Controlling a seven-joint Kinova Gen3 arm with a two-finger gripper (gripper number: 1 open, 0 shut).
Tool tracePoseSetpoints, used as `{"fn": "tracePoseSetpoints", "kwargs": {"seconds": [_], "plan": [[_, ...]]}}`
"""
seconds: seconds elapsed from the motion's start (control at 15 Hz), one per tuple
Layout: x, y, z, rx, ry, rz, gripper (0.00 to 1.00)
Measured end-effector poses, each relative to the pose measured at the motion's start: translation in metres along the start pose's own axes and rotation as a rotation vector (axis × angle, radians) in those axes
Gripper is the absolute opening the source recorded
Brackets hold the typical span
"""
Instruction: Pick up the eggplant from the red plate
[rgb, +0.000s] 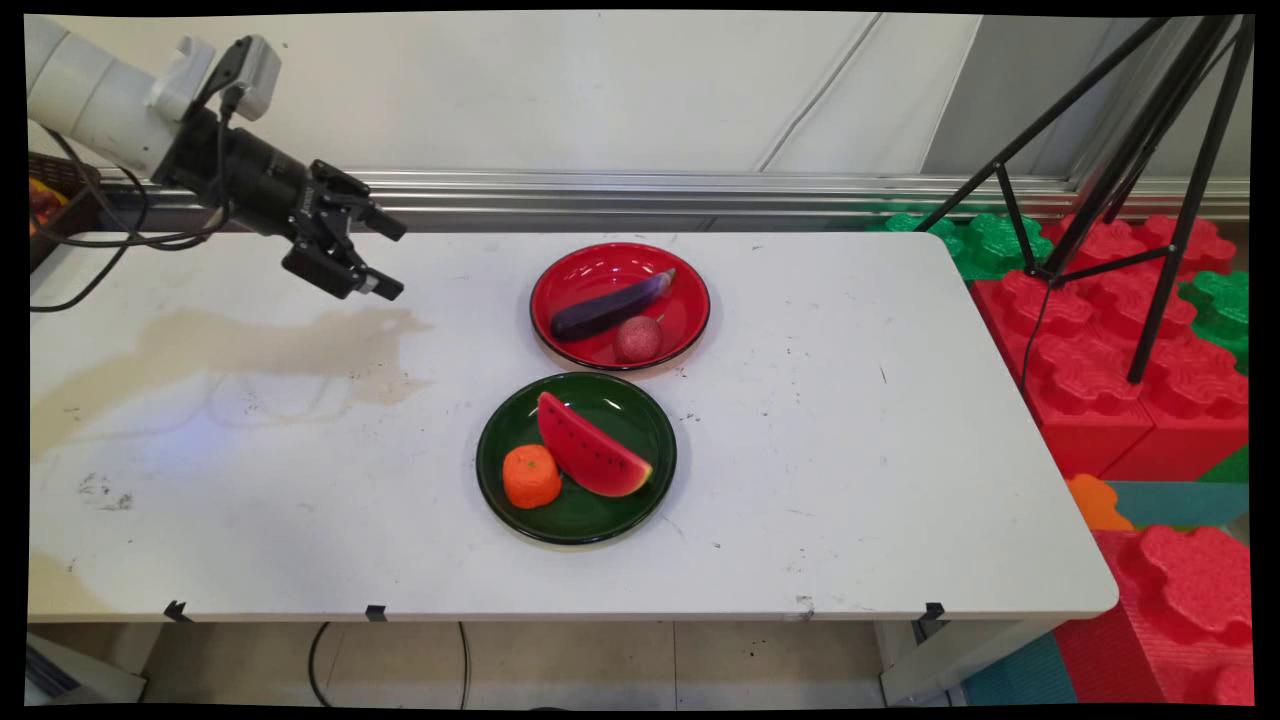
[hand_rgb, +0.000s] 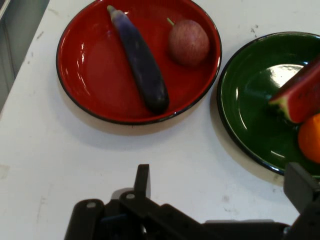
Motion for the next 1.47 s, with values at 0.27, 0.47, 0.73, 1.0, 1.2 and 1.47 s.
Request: {"fn": "tracePoseSetpoints", "kwargs": {"seconds": [0.27,0.47,0.73,1.0,1.2,1.47], "plan": [[0.008,-0.003,0.011,-0.004,0.001,0.006,1.0],[0.016,-0.005,0.024,-0.004,-0.002,0.016,1.0],[0.026,-0.009,0.043,0.0,-0.009,0.032,1.0],[0.036,-0.015,0.068,0.006,-0.021,0.043,1.0],[0.044,-0.021,0.094,0.012,-0.04,0.053,1.0],[0.051,-0.027,0.122,0.016,-0.062,0.061,1.0]]}}
